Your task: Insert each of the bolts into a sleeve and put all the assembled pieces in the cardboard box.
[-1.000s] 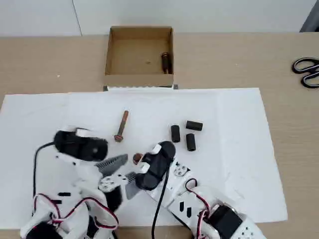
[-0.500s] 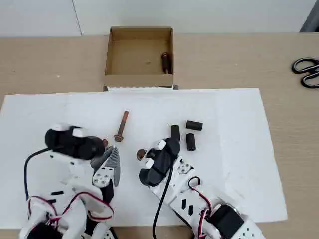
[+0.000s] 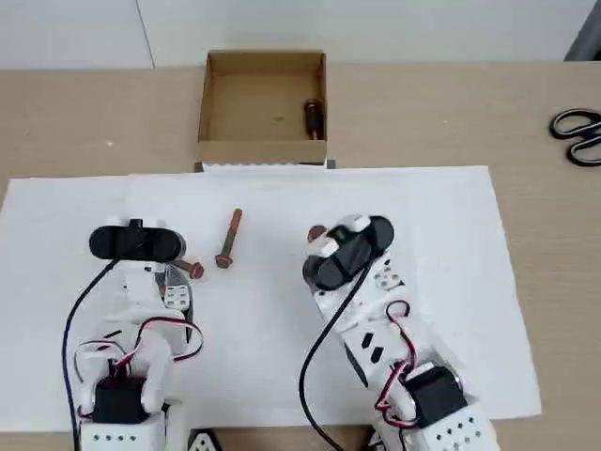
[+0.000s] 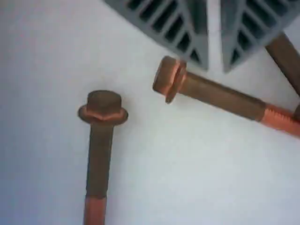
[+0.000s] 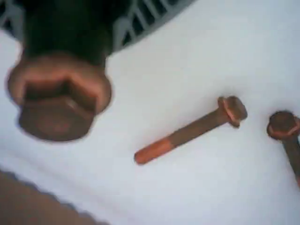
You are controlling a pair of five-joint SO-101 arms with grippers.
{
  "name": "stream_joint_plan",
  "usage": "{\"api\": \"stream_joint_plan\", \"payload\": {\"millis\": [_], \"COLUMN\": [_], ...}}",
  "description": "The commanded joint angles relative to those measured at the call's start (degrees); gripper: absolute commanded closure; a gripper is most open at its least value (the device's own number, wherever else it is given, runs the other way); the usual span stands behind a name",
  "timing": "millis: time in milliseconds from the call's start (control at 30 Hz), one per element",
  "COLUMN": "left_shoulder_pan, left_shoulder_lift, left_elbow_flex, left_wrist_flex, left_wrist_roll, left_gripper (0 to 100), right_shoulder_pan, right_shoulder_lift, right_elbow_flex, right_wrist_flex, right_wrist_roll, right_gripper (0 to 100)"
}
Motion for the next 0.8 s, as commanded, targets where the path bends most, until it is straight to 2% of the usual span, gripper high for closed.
{"api": "stream_joint_plan", "payload": {"millis": [0, 133, 367, 633, 767], "left_shoulder_pan": [-0.4, -0.4, -0.4, -0.6, -0.7], "left_shoulder_lift": [-0.6, -0.6, -0.6, -0.6, -0.6], "left_elbow_flex": [2.9, 5.7, 9.6, 9.9, 9.9], "left_wrist_flex": [-4.8, -8.5, -10.8, -10.9, -11.0], "left_wrist_roll": [-0.4, -0.4, -0.4, -0.3, -0.3], "left_gripper": [99, 99, 99, 99, 99], "right_shoulder_pan": [4.0, 8.3, 10.1, 9.3, 8.1], "right_shoulder_lift": [13.9, 35.9, 71.5, 102.3, 113.5], "right_elbow_flex": [-12.2, -29.2, -64.2, -95.4, -105.1], "right_wrist_flex": [-6.4, -10.6, -10.8, -10.8, -10.8], "right_wrist_roll": [0.6, 0.6, 1.0, 12.7, 21.9], "right_gripper": [99.5, 99.5, 99.5, 99.5, 99.5]}}
